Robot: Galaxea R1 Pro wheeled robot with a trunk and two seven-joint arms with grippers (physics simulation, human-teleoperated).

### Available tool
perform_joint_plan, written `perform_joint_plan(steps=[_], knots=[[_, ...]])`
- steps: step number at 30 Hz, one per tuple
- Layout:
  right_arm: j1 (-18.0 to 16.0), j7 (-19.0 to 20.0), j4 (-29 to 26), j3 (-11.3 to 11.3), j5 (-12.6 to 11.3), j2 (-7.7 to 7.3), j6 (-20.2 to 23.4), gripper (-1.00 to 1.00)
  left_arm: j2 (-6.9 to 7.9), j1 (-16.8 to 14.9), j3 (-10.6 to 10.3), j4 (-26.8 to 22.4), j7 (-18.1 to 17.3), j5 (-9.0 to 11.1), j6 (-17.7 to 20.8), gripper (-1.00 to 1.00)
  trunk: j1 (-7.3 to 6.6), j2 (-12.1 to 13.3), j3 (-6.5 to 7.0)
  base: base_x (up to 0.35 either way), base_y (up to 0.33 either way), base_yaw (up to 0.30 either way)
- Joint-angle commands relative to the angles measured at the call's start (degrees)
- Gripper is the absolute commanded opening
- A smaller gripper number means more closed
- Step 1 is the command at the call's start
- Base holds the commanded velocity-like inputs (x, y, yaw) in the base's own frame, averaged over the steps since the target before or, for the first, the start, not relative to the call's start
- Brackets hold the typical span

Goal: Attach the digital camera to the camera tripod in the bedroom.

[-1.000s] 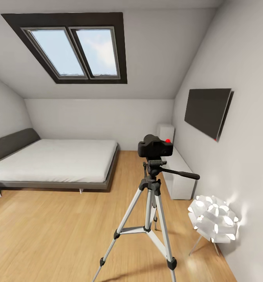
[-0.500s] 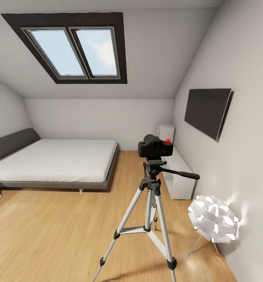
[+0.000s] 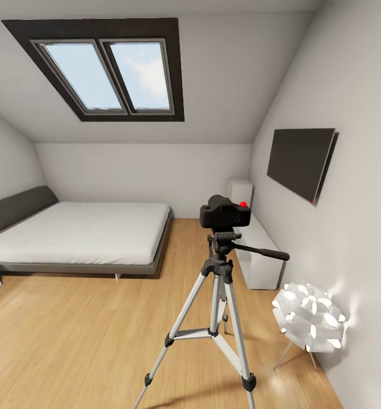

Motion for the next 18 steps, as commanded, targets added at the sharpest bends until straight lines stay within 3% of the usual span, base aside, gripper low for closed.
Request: perform_joint_plan(steps=[1,3,4,5,7,12,18], knots=[[-0.1,0.0,0.2,0.5,-0.5,0.03,-0.4,1.00,-0.10,0.3,-0.5,-0.1,1.1,1.4,0.0,1.00,0.02,0.0,-0.02,0.000,0.000,0.000],[-0.1,0.0,0.2,0.5,-0.5,0.03,-0.5,1.00,-0.31,1.0,-0.5,-0.1,3.3,3.2,-0.4,1.00,0.02,0.0,-0.02,0.000,0.000,0.000],[-0.1,0.0,0.2,0.5,-0.5,0.03,-0.5,1.00,-0.89,2.3,-0.5,-0.1,9.2,10.2,-1.2,1.00,0.02,0.0,-0.02,0.000,0.000,0.000],[-0.1,0.0,0.2,0.5,-0.5,0.03,-0.5,1.00,-1.11,2.6,-0.5,-0.1,11.2,13.0,-1.7,1.00,0.02,0.0,-0.02,0.000,0.000,0.000],[-0.1,0.0,0.2,0.5,-0.5,0.03,-0.5,1.00,-1.26,2.8,-0.5,-0.1,12.7,15.6,-2.2,1.00,0.02,0.0,-0.02,0.000,0.000,0.000],[-0.1,0.0,0.1,0.5,-0.5,0.03,-0.5,1.00,-1.52,3.0,-0.5,-0.1,14.7,19.0,-3.0,1.00,0.02,0.0,-0.02,0.000,0.000,0.000],[-0.1,0.0,0.1,0.5,-0.5,0.03,-0.5,1.00,-1.94,3.2,-0.5,-0.1,15.4,20.2,-3.4,1.00,0.02,0.0,-0.02,0.000,0.000,0.000]])
